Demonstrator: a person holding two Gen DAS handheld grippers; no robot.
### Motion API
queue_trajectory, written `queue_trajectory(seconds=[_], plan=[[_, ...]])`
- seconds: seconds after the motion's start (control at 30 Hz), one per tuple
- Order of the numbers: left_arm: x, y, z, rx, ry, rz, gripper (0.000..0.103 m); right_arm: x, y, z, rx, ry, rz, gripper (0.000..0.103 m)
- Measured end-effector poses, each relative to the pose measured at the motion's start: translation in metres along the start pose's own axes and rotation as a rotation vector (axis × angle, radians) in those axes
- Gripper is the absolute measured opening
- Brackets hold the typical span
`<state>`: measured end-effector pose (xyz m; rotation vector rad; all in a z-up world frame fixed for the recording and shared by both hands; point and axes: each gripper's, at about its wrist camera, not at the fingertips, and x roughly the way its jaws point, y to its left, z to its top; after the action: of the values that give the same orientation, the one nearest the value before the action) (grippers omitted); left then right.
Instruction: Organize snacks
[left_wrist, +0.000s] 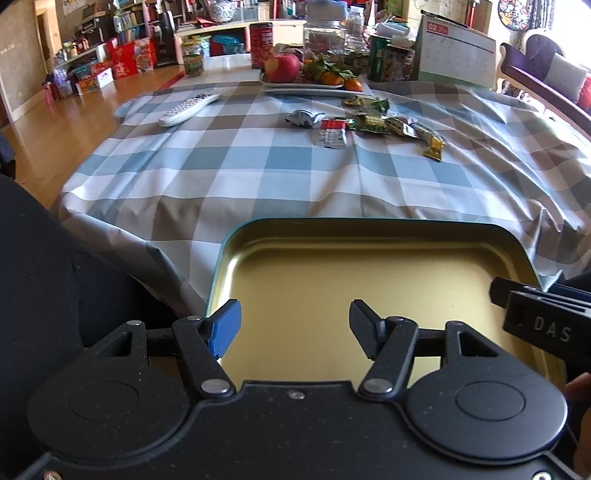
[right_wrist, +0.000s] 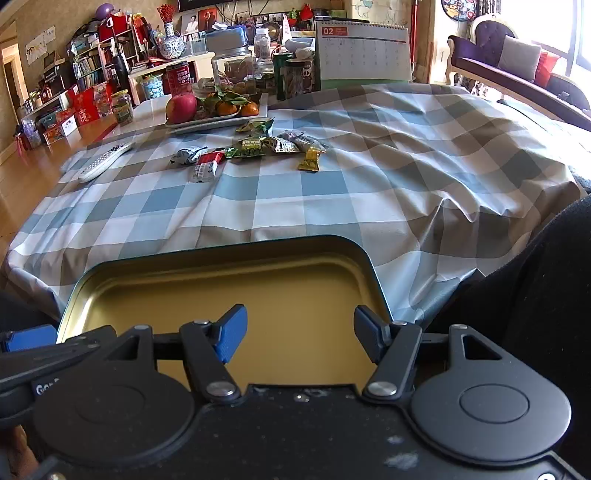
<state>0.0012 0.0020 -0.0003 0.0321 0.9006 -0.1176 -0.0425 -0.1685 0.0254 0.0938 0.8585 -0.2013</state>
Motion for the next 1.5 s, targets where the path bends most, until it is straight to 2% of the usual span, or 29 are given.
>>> queue_trajectory(seconds=[0.57,0.73,1.5], plan=[[0.0021,-0.0043,-0.0017,0.028,0.022,-0.024,0.064,0.0001,0.0000,0.0000,-0.001,0.002,0.000,0.067],[0.0013,-0.0081,-0.0025,0.048,0.006,-0.011,0.064,0.0000,0.0002,0.0000,0.000,0.002,0.000,0.067],[0.0017,-0.0069,-0.0040,0.032,0.010,-0.015,0.064,0.0001,0.0006,-0.0001,-0.002,0.001,0.000,0.067]])
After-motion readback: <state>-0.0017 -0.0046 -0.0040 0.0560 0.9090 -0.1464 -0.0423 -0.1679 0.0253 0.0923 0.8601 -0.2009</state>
